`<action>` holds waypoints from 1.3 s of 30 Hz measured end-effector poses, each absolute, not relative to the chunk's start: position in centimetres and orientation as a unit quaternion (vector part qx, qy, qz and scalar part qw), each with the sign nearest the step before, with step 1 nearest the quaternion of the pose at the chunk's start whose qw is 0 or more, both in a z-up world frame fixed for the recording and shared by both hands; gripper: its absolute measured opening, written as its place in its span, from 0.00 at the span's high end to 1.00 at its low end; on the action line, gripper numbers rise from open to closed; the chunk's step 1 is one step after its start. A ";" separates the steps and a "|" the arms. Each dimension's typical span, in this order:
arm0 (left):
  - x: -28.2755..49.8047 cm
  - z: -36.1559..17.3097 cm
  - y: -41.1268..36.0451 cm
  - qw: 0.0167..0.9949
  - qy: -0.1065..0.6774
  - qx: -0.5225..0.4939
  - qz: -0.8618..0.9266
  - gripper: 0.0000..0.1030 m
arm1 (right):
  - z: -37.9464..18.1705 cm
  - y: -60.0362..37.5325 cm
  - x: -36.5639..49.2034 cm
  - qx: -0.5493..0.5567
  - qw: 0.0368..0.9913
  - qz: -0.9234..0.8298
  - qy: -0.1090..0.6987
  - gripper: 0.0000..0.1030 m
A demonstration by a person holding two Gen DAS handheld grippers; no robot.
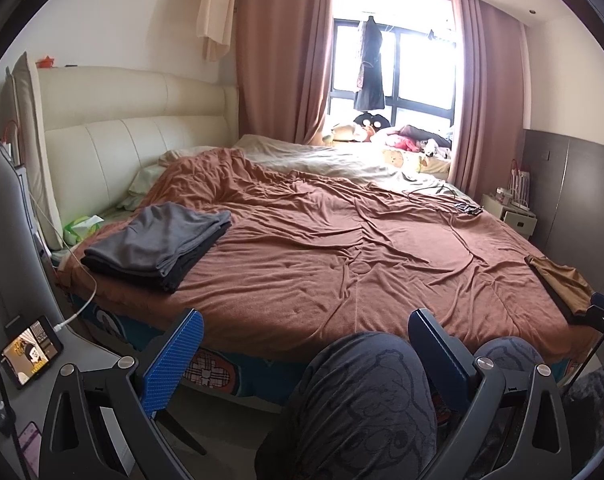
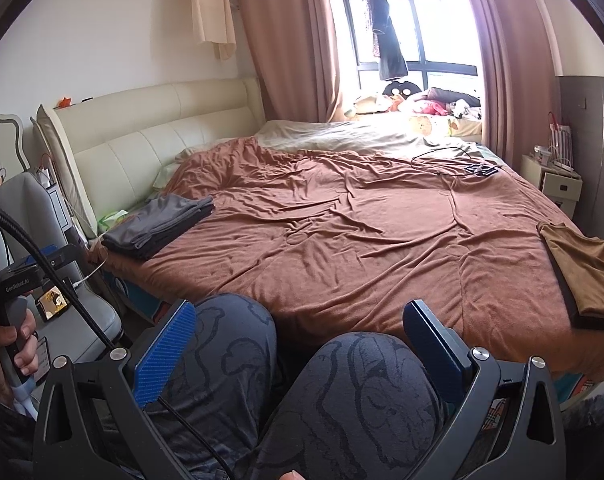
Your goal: Fold small clothes
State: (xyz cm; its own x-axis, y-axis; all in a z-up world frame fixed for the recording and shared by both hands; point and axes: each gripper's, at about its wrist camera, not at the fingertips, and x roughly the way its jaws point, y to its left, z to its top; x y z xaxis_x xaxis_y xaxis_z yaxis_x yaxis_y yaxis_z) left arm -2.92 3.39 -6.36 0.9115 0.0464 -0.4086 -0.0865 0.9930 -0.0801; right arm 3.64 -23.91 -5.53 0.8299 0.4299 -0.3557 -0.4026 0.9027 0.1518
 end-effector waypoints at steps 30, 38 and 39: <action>-3.8 -5.6 4.2 0.979 0.195 -0.050 0.041 0.00 | -5.3 -24.0 3.4 0.028 0.957 0.216 0.190 0.00; -4.3 -5.3 4.3 0.979 0.190 -0.051 0.043 0.00 | -5.1 -24.0 3.2 0.025 0.958 0.216 0.187 0.00; -4.3 -5.2 4.3 0.980 0.190 -0.051 0.043 0.00 | -5.1 -24.1 3.2 0.024 0.958 0.216 0.186 0.00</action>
